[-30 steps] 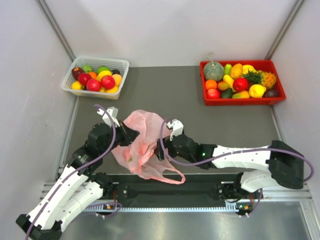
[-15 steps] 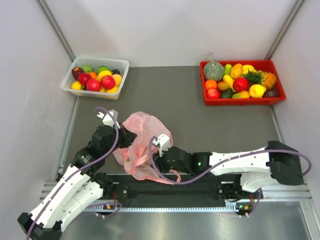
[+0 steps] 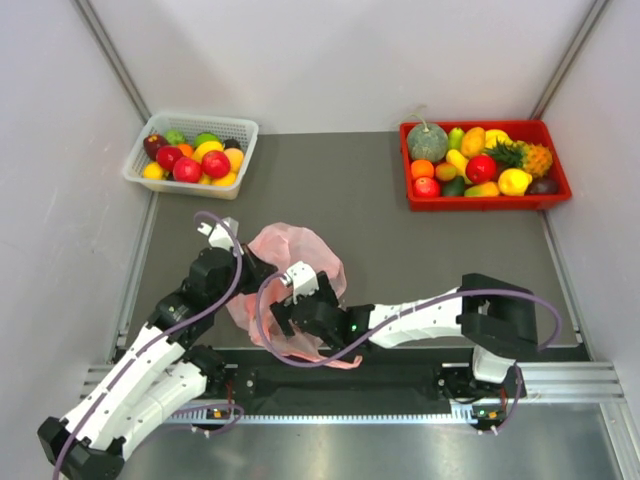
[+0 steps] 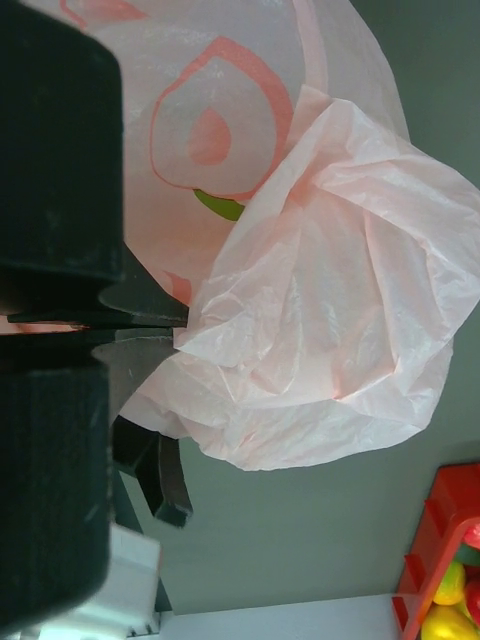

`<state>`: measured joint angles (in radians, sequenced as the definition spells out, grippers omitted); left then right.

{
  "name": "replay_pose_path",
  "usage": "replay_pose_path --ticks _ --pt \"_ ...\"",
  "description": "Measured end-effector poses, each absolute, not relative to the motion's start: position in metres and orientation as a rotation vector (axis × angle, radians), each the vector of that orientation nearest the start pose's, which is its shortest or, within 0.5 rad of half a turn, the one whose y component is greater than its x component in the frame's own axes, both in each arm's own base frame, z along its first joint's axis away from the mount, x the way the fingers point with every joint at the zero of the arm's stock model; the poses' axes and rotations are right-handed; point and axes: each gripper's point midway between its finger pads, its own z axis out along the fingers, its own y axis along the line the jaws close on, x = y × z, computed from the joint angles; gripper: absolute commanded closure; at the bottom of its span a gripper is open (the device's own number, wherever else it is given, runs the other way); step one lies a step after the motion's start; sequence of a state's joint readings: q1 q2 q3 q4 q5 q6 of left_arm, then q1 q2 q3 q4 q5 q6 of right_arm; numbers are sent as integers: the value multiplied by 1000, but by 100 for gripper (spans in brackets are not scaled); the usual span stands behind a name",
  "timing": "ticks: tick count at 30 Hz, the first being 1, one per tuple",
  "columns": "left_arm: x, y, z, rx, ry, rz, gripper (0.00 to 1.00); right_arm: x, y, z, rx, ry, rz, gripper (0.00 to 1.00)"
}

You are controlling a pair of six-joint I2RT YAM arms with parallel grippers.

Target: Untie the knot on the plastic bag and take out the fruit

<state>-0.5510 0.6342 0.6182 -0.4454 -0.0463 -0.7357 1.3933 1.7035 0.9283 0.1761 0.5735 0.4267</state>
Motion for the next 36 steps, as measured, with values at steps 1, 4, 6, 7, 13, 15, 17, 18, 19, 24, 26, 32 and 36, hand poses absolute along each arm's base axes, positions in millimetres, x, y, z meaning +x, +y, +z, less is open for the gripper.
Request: replay_pose_path --ticks 1,4,6,7,13,15,17,18,19,24,26,32,36 --pt "214 -155 184 -226 2110 -746 100 163 420 88 -654 1974 468 0" --pt "215 -155 175 -226 2121 -739 100 176 420 94 -599 1947 429 0" --pt "214 -155 166 -227 2132 -734 100 185 421 92 -580 1944 415 0" --pt "214 -155 161 -228 2141 -729 100 190 421 90 -571 1947 407 0" --pt "213 -153 145 -235 2160 -717 100 216 416 54 -573 2005 368 0" --pt "214 -154 142 -236 2158 -719 100 222 415 45 -580 2020 368 0" --pt "214 -154 141 -236 2154 -722 100 224 418 40 -586 2027 388 5" --pt "215 -155 140 -236 2153 -722 100 224 419 39 -595 2030 402 10" --pt "216 -155 140 -236 2150 -724 100 224 421 39 -602 2030 412 22" --pt "218 -157 140 -238 2141 -736 100 220 424 39 -641 2027 482 69" --pt "217 -157 137 -240 2149 -731 100 216 416 40 -655 2030 502 88" --pt "218 -154 134 -254 2149 -713 100 188 378 71 -701 2069 648 100" --pt "223 -152 134 -275 2137 -697 100 166 348 111 -701 2051 790 100"
